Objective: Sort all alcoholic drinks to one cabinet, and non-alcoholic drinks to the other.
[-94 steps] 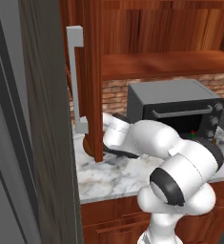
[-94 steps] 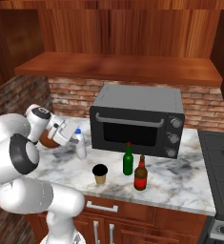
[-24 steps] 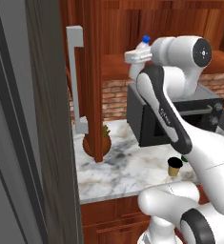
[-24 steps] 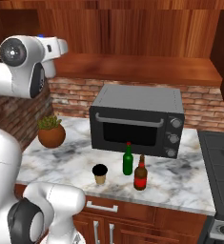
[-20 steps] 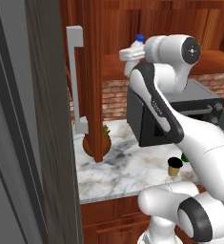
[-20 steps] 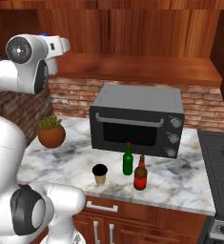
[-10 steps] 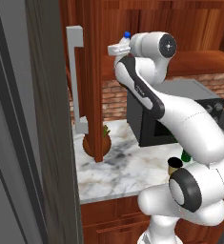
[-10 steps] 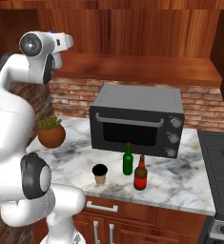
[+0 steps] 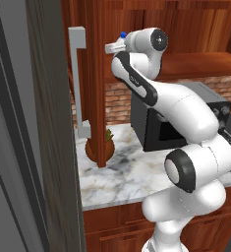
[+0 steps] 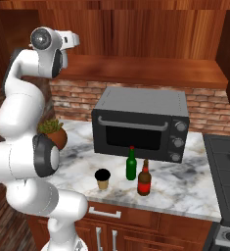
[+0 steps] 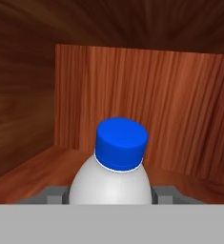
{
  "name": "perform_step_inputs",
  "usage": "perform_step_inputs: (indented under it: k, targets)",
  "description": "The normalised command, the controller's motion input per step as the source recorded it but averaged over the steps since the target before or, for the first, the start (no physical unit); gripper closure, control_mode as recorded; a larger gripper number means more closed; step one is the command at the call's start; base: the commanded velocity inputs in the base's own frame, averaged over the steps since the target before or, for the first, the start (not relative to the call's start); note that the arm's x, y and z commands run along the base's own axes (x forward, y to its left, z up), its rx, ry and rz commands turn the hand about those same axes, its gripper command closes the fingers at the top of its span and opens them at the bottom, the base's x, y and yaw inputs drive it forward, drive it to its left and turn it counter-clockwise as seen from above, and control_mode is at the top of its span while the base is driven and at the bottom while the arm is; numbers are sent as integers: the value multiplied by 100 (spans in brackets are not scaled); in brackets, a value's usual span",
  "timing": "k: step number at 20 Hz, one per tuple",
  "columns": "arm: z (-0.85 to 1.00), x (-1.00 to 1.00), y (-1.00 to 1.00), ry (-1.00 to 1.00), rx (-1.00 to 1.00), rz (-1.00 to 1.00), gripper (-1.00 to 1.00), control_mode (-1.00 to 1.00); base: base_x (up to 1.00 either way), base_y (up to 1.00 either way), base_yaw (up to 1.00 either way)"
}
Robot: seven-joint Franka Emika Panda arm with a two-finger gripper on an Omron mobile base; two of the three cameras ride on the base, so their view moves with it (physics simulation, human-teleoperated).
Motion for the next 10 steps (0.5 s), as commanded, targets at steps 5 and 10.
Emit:
perform_step_inputs:
  k: [5, 10]
  targets:
    - [0, 44, 4, 7, -2, 0, 100, -100, 0, 0, 0]
    - [-6, 34, 1, 1, -3, 0, 100, -100, 0, 0, 0]
